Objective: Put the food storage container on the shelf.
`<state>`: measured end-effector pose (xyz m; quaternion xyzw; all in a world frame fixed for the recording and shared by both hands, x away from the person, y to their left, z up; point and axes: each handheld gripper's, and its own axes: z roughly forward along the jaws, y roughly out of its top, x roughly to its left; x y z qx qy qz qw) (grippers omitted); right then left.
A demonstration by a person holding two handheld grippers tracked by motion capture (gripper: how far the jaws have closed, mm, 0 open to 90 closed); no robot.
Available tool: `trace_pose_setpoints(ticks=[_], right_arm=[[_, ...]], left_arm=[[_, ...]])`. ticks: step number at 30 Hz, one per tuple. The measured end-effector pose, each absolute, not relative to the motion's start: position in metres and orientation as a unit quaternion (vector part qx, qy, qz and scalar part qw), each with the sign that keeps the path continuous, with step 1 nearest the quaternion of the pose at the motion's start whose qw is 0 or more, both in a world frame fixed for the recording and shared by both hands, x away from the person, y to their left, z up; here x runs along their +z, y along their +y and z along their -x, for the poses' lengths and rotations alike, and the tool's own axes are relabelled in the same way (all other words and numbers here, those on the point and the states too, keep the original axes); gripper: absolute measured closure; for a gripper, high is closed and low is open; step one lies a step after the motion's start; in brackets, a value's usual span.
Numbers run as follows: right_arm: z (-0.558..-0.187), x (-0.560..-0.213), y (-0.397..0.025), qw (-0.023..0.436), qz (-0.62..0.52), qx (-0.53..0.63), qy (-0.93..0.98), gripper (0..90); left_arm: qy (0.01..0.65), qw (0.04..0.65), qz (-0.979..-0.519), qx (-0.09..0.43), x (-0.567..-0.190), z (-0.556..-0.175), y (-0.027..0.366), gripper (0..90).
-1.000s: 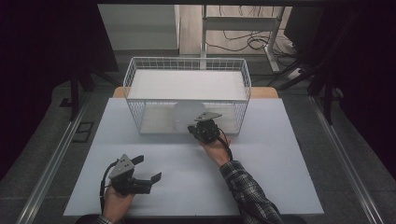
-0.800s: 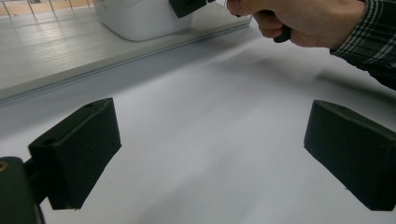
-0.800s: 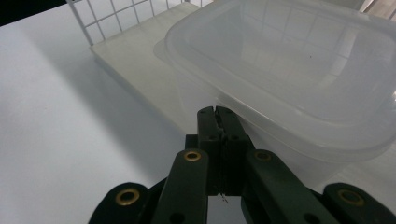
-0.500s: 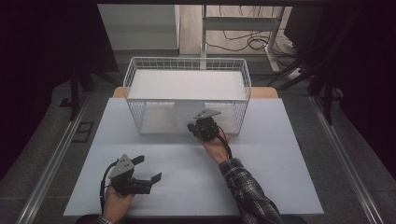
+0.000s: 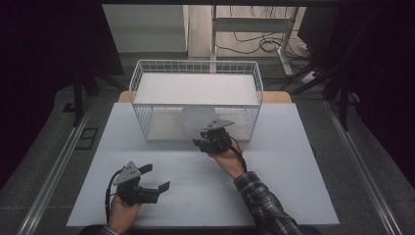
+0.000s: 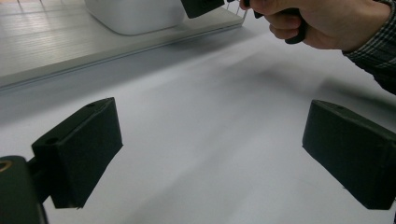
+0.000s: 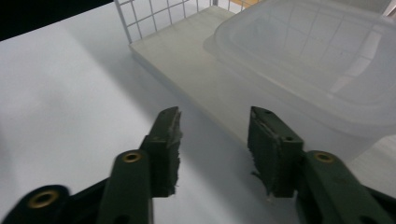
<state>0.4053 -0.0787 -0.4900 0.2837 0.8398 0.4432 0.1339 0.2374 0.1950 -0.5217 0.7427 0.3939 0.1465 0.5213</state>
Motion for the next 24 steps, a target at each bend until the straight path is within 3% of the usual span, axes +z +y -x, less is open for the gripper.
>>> trace_pose_setpoints(ticks=[11,24], right_arm=[[-0.392,-0.493,-0.086,0.125,-0.268,0.436,0.85,31.9],[-0.376,-0.49,-0.092,0.126,-0.259,0.435,0.853,19.0]], left_arm=[[0.394,0.515,-0.747,0.148,-0.523,-0.238,0.195,4.4],[0.394,0.508,-0.752,0.145,-0.524,-0.239,0.194,4.2]])
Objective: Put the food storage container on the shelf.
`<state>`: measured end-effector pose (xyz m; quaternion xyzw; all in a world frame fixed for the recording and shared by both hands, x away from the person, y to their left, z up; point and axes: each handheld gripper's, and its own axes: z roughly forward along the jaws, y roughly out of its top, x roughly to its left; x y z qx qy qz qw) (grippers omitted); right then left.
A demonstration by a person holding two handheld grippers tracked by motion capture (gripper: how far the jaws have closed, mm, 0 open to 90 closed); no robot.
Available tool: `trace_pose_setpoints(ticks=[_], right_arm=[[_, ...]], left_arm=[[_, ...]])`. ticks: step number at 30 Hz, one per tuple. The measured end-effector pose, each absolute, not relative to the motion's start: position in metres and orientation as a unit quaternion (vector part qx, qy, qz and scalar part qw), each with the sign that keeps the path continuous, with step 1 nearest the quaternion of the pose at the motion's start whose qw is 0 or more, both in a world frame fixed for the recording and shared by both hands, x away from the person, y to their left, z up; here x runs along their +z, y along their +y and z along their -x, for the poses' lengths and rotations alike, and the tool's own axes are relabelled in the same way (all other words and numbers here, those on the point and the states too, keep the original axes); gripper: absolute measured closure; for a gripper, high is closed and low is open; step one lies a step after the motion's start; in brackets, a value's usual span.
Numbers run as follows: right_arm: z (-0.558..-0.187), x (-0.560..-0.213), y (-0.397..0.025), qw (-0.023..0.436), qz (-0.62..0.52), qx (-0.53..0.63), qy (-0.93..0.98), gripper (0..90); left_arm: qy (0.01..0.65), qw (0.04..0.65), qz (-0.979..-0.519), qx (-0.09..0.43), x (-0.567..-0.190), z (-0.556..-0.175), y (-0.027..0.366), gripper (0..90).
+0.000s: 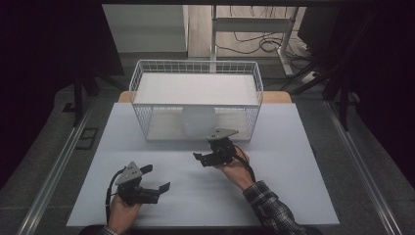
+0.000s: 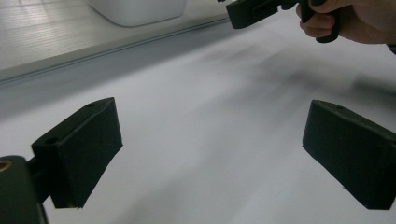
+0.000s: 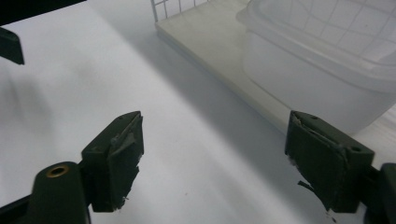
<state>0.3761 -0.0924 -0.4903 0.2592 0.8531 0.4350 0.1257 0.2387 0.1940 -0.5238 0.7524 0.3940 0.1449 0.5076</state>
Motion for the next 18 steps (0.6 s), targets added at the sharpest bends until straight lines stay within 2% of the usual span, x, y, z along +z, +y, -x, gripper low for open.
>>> trace_pose_setpoints(ticks=[18], right_arm=[[-0.353,-0.493,-0.104,0.12,-0.252,0.419,0.864,11.3]], left_arm=[[0.391,0.501,-0.76,0.136,-0.525,-0.24,0.192,4.2]])
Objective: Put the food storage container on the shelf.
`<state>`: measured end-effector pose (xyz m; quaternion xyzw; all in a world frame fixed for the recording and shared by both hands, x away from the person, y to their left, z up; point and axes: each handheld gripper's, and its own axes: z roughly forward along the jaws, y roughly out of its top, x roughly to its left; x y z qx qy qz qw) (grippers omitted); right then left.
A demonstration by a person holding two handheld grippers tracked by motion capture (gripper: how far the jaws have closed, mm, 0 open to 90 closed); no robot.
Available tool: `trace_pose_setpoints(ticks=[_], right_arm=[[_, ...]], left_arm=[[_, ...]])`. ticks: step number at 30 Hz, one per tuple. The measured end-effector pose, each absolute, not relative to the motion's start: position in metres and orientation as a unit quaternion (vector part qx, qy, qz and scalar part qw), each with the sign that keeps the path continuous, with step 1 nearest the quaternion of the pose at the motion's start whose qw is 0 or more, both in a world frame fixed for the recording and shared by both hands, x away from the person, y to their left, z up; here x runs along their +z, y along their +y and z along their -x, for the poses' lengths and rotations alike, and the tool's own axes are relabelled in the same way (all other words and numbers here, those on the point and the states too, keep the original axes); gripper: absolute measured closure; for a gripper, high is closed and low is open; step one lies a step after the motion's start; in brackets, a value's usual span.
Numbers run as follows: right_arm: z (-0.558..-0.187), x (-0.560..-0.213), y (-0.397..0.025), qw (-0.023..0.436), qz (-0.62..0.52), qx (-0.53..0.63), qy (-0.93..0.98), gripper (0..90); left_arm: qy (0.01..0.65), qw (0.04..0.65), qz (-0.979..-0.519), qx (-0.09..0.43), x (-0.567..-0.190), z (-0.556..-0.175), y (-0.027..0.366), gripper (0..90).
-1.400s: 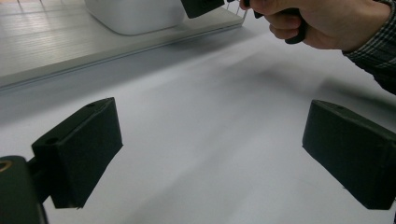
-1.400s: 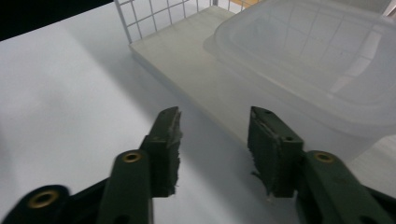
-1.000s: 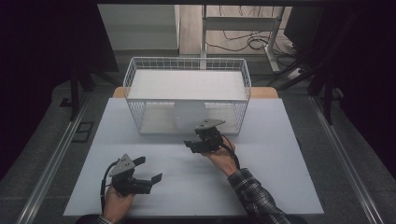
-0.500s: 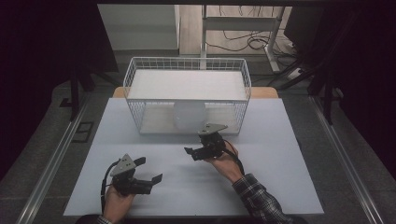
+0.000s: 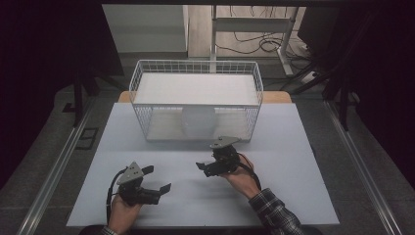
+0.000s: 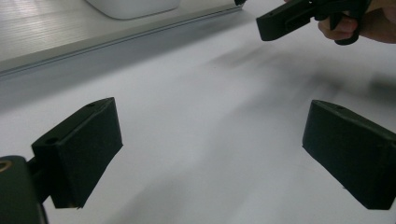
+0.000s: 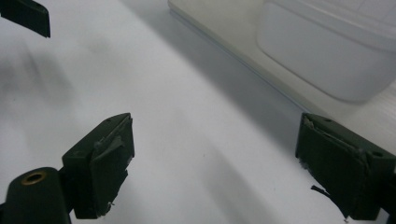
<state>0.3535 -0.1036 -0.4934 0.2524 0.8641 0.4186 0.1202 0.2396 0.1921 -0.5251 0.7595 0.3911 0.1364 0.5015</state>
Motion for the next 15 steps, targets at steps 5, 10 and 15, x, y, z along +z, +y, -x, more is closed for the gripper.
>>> trace_pose_setpoints(ticks=[5,10,15], right_arm=[[-0.348,-0.493,-0.114,0.118,-0.261,0.415,0.864,9.4],[-0.342,-0.491,-0.126,0.116,-0.267,0.416,0.862,7.6],[-0.336,-0.489,-0.136,0.119,-0.27,0.417,0.86,6.7]], left_arm=[[0.39,0.499,-0.762,0.136,-0.525,-0.24,0.192,4.3],[0.39,0.496,-0.764,0.135,-0.526,-0.24,0.191,4.3],[0.39,0.493,-0.766,0.134,-0.526,-0.24,0.19,4.4]])
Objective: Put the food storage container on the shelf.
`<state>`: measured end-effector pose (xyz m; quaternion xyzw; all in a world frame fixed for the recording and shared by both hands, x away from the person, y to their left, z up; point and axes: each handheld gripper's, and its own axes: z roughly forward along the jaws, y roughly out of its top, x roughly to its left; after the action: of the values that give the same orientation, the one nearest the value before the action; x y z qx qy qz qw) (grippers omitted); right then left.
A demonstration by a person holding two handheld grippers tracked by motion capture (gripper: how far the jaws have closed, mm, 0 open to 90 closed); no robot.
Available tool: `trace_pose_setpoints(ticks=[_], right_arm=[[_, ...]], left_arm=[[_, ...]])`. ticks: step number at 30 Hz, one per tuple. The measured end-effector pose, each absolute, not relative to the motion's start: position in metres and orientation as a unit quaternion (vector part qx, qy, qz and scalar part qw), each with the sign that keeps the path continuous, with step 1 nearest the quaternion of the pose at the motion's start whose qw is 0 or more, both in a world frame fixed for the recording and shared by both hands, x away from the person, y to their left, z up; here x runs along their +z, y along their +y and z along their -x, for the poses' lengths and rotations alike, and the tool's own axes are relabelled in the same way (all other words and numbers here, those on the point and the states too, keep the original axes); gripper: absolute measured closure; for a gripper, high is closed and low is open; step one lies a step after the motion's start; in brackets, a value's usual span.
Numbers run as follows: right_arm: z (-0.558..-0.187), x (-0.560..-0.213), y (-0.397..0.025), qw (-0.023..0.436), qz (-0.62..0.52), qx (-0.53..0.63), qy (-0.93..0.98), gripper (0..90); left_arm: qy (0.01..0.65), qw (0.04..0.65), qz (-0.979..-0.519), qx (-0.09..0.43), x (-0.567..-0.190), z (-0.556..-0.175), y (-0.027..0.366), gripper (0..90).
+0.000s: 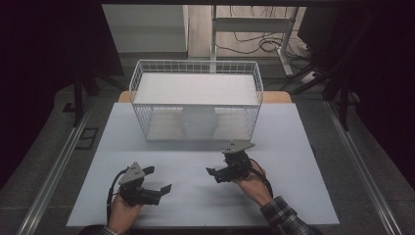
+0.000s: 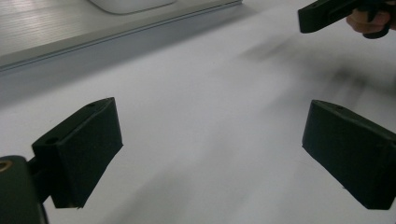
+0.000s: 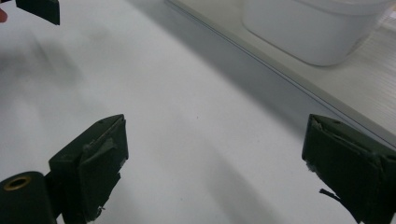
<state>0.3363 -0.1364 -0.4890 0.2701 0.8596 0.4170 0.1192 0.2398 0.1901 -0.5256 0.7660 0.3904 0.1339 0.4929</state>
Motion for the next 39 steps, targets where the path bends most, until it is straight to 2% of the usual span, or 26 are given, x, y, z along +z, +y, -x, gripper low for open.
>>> trace_pose_setpoints(ticks=[17,39], right_arm=[[-0.313,-0.487,-0.168,0.137,-0.28,0.414,0.855,4.9],[-0.282,-0.487,-0.224,0.168,-0.319,0.416,0.835,4.8]], left_arm=[[0.385,0.475,-0.778,0.145,-0.523,-0.233,0.191,4.6],[0.399,0.453,-0.777,0.18,-0.52,-0.213,0.212,5.0]])
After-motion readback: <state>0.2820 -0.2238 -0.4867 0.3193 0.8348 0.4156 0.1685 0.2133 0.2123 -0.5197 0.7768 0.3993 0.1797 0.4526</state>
